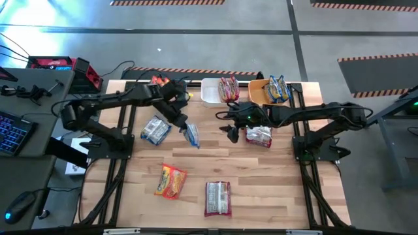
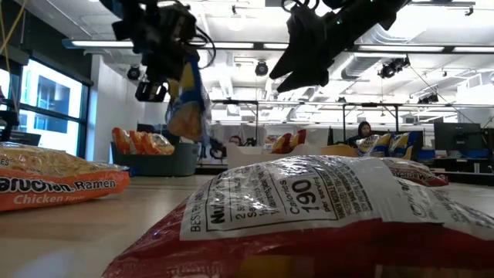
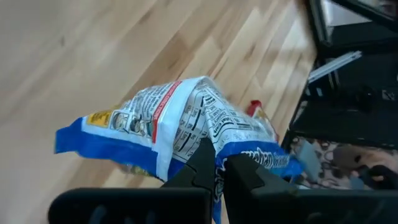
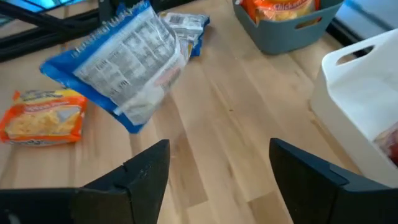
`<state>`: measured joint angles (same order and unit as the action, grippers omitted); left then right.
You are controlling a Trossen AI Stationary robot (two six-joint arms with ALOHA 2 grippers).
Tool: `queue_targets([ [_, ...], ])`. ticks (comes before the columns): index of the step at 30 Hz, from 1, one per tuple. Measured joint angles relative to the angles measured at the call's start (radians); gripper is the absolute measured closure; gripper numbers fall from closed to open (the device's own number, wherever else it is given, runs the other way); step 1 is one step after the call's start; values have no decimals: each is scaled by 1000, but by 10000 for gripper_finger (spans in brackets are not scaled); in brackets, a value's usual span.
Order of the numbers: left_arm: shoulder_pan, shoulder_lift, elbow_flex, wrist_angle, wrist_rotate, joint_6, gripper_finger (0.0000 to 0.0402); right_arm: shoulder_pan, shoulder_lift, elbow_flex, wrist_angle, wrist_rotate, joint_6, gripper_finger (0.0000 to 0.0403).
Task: Sort Maruchan noodles
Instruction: Put the top right blue noodle pack into the yellow bin
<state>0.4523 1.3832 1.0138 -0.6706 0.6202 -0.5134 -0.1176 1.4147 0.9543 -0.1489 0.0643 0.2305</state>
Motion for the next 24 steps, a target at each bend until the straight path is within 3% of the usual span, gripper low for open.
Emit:
queue_targets([
  [6,14,160,99,-151,49,-24,397,0,0,0,-56,-16,16,147],
  [12,3,300,182,-162,138,40,397,0,0,0,-68,-16,15,147],
  [18,-22,330,255,-145,152,172,397,0,9,0,-27,-40,-52,138],
  [24,-31,330,275,-125,113,126,397,5,104,24,72,-137,-48,108],
])
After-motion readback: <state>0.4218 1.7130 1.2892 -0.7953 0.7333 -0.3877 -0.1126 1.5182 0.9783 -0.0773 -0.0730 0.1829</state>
